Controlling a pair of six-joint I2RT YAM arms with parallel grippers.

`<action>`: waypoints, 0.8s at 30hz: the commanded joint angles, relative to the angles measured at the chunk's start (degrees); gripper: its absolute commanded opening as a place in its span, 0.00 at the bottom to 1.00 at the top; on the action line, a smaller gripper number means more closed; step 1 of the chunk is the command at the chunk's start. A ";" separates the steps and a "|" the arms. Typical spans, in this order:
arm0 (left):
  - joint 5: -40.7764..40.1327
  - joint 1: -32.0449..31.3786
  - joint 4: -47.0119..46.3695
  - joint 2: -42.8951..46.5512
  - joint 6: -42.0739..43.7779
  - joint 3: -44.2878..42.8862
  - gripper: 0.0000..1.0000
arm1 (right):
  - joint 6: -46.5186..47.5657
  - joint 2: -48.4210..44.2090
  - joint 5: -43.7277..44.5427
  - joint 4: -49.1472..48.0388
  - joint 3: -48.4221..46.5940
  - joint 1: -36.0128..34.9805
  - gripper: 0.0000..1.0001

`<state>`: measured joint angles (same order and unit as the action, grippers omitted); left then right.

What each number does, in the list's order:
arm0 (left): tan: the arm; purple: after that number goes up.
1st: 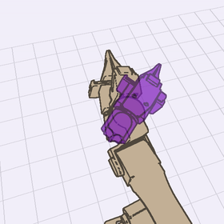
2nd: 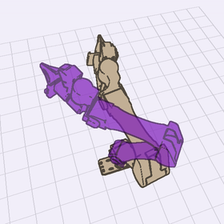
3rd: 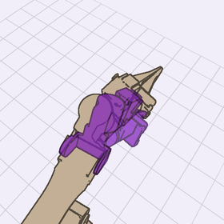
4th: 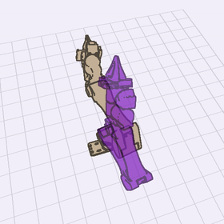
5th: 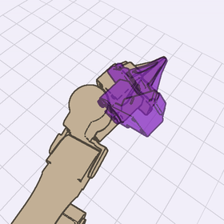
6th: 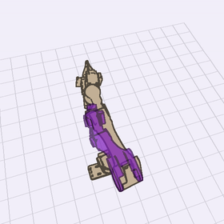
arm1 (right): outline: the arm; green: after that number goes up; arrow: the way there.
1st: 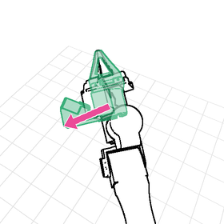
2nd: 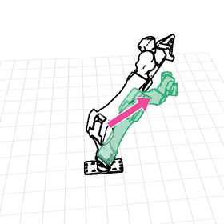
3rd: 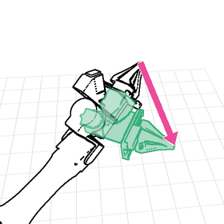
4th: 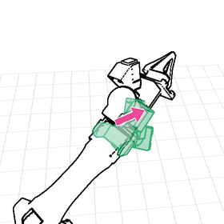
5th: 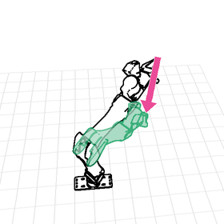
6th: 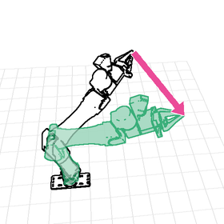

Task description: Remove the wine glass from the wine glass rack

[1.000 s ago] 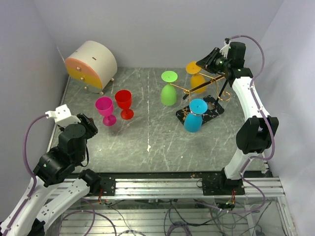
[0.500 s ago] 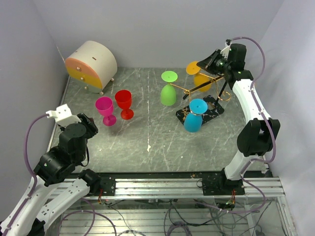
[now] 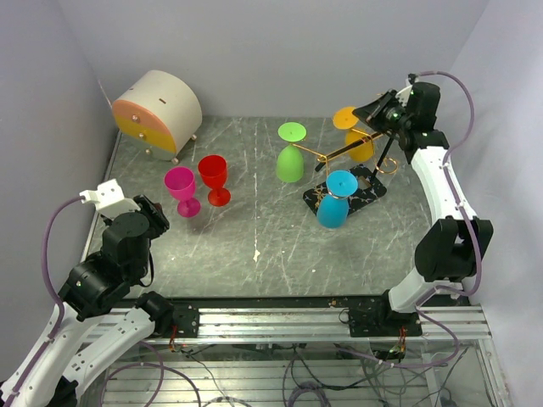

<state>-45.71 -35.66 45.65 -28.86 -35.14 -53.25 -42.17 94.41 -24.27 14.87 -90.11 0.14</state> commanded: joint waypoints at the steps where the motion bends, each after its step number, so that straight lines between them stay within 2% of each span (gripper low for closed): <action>1: -0.37 0.47 -1.73 -0.32 -0.02 0.12 0.58 | -1.27 -1.29 2.95 -4.35 1.09 2.72 0.00; 7: -0.70 0.42 -1.25 -0.75 -0.30 -0.05 0.58 | -3.53 1.33 1.38 -9.28 -0.37 3.51 0.00; 17: -0.35 0.51 -1.93 -1.46 -0.02 0.14 0.62 | -12.55 12.91 -15.55 -30.05 -6.60 2.62 0.00; 24: 0.97 0.53 -2.77 -2.49 0.66 0.16 0.66 | -9.11 15.62 -20.81 -36.81 -12.78 -2.21 0.00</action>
<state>-45.58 -35.66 45.45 -30.72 -35.09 -53.19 -52.93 111.57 -39.44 -12.84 -98.72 1.10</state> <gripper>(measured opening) 0.650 0.014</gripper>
